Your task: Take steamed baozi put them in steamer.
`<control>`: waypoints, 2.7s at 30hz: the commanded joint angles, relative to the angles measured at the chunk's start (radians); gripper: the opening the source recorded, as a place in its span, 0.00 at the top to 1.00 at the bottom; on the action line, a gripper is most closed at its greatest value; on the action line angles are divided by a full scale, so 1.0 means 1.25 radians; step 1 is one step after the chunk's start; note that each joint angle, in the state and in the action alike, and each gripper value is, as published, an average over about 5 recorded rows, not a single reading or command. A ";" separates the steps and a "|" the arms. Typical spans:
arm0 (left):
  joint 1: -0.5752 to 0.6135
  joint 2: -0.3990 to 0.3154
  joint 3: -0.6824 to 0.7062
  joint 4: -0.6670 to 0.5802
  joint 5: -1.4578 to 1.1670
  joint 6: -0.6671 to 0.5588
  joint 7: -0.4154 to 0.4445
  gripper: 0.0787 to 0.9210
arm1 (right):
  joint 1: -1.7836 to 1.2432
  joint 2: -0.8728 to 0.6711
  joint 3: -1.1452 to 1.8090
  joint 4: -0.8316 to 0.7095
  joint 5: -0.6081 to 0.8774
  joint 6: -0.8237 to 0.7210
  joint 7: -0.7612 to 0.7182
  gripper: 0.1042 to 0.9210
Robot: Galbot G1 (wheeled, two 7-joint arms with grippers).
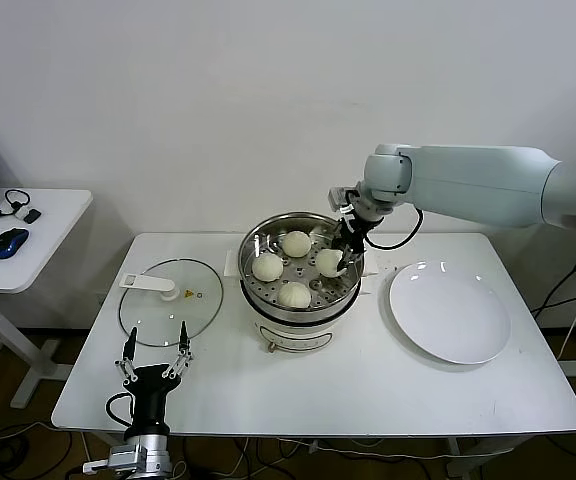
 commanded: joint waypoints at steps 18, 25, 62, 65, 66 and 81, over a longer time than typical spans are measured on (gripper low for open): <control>-0.016 -0.033 -0.006 0.014 -0.008 0.008 0.002 0.12 | -0.021 0.008 0.019 -0.053 0.000 0.011 -0.029 0.18; -0.011 -0.028 -0.005 0.000 -0.010 0.012 0.003 0.12 | 0.054 -0.037 0.002 -0.016 0.036 0.008 -0.024 0.12; 0.028 -0.027 0.004 -0.047 0.035 0.014 0.005 0.12 | -1.620 -0.487 1.816 0.691 -0.237 0.108 0.745 0.12; 0.030 -0.028 0.001 -0.046 0.036 0.013 0.005 0.12 | -1.751 -0.340 1.901 0.688 -0.316 0.186 0.738 0.12; 0.030 -0.028 0.000 -0.045 0.036 0.013 0.005 0.12 | -1.786 -0.294 1.917 0.686 -0.332 0.210 0.734 0.12; 0.040 -0.023 0.005 -0.022 0.050 -0.007 0.002 0.12 | -1.955 0.047 1.973 0.641 -0.338 0.528 0.669 0.12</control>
